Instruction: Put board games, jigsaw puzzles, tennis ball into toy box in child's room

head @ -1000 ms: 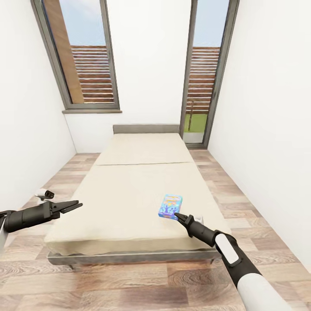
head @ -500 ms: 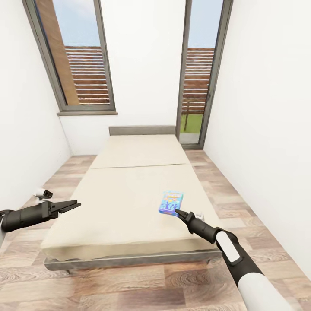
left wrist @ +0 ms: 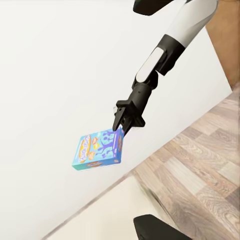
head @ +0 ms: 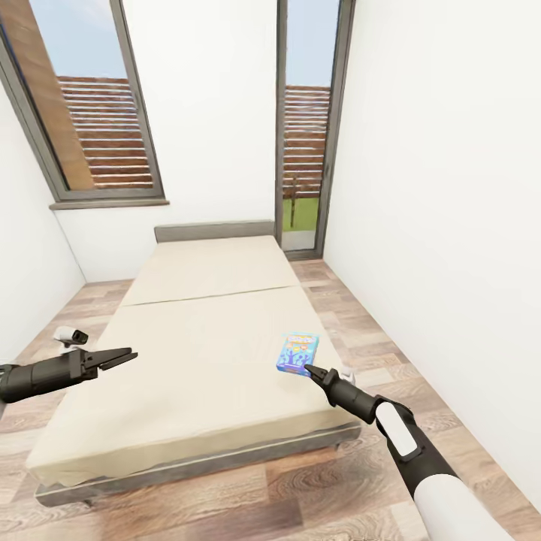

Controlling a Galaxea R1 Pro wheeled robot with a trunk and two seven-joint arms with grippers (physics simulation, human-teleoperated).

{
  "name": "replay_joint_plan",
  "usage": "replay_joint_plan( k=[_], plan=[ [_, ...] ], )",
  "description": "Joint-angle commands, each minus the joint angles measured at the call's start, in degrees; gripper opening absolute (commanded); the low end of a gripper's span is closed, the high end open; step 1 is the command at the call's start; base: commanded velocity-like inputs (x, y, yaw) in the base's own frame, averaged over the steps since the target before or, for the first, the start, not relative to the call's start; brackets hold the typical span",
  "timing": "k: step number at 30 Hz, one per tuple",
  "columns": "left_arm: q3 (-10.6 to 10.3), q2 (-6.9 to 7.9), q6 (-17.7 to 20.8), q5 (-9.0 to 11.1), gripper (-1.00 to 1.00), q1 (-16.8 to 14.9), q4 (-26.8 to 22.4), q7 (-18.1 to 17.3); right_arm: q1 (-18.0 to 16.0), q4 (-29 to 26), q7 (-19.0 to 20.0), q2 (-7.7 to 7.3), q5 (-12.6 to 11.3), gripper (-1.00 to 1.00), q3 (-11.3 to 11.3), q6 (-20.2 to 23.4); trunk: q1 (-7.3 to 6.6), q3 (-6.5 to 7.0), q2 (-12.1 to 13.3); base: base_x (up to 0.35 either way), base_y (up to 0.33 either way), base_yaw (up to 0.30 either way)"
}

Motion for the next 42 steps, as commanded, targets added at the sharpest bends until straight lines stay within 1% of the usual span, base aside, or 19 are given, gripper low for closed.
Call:
replay_joint_plan(
  k=[1,42],
  plan=[
    [0.04,0.11,0.61,-0.04,1.0,0.0,-0.01,-0.24,-0.05,0.05,0.06,0.04,-0.29,-1.0,-0.14,0.44,-0.23,0.13,0.39,0.0,0.0,-0.28],
    [0.17,0.26,0.61,-0.02,1.0,0.0,0.09,-0.24,-0.1,0.19,0.15,0.04,-0.38,-1.0,-0.66,0.36,-9.23,7.49,16.83,0.0,0.0,-0.28]
  ],
)
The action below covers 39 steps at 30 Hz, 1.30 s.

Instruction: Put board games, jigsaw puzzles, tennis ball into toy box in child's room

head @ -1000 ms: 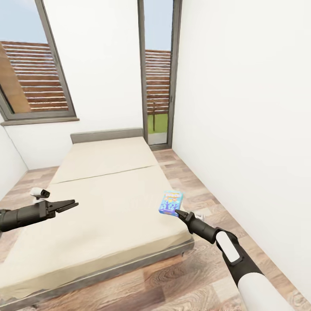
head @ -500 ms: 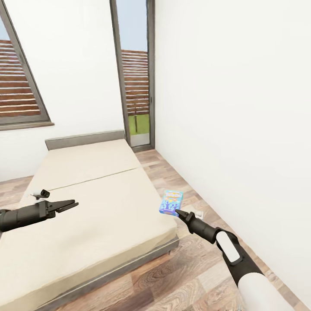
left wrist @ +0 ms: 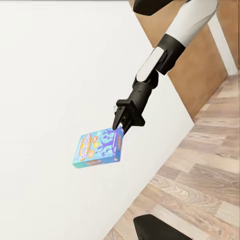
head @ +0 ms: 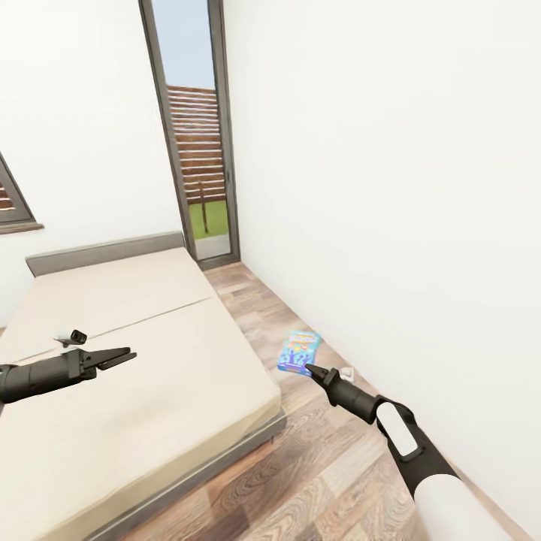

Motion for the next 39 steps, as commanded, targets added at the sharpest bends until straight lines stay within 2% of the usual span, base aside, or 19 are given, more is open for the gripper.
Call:
replay_joint_plan(
  k=[1,21,39],
  plan=[
    [0.01,0.04,0.61,-0.01,1.0,-0.01,0.04,-0.24,-0.06,0.03,0.06,0.03,-0.36,-1.0,-0.15,0.45,-0.23,0.13,0.38,0.0,0.0,-0.28],
    [0.08,0.05,0.61,-0.06,1.0,-0.15,0.15,-0.24,-0.09,0.09,0.06,0.01,-0.38,-1.0,-0.28,0.46,-4.62,3.72,8.4,-0.018,0.006,-0.281],
    [0.07,0.74,0.61,-0.06,1.0,-0.18,0.33,-0.24,-0.1,0.09,0.06,0.04,-0.44,-1.0,-0.26,0.46,-8.57,7.0,15.62,-0.031,0.013,-0.281]
  ],
)
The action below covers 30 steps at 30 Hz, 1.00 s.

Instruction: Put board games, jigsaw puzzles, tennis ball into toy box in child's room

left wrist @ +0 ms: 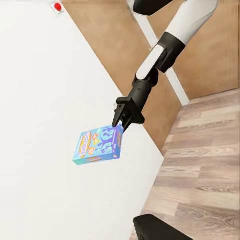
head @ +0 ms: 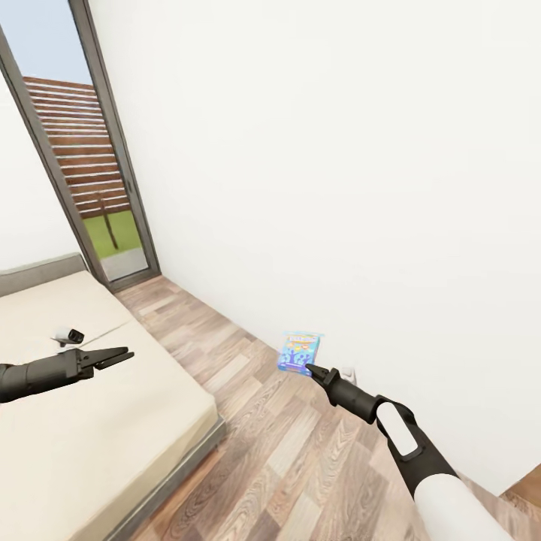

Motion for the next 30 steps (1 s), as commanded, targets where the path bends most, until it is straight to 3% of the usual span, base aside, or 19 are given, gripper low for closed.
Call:
replay_joint_plan(
  k=[1,30],
  plan=[
    [0.0,0.03,0.61,-0.01,1.0,-0.01,-0.02,-0.24,-0.06,0.02,0.06,0.05,-0.37,-1.0,-0.15,0.45,-0.22,0.14,0.37,0.0,0.0,-0.28],
    [0.03,0.12,0.61,0.01,1.0,-0.01,-0.02,-0.24,-0.12,0.03,0.0,0.08,-0.37,-1.0,-0.15,0.44,-6.59,6.0,12.0,0.0,0.0,-0.281]
  ],
)
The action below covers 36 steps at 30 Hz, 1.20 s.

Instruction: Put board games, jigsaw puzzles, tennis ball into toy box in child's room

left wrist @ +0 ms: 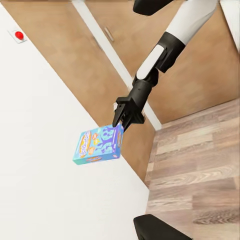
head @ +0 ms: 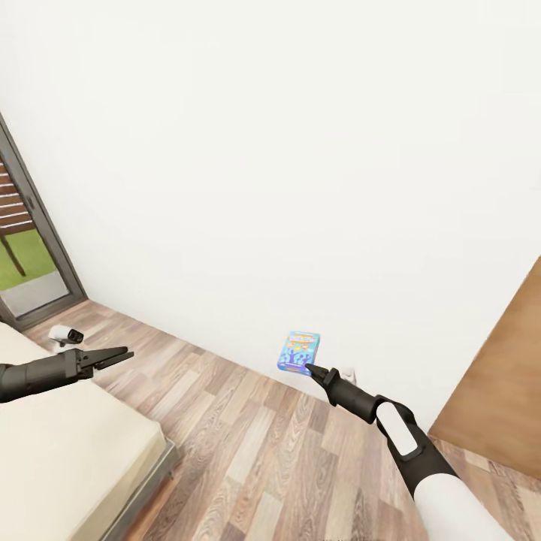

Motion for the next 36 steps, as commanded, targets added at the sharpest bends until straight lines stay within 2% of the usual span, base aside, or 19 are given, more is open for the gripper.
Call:
replay_joint_plan(
  k=[1,36],
  plan=[
    [0.01,0.03,0.61,-0.03,1.0,-0.01,-0.02,-0.24,-0.07,0.01,0.05,0.03,-0.38,-1.0,-0.15,0.46,-0.21,0.13,0.35,0.0,0.0,-0.28],
    [0.04,0.11,0.61,-0.07,1.0,-0.01,-0.02,-0.24,-0.09,0.19,0.12,-0.02,-0.38,-1.0,-0.22,0.46,-7.9,7.33,14.39,-0.015,0.0,-0.281]
  ],
)
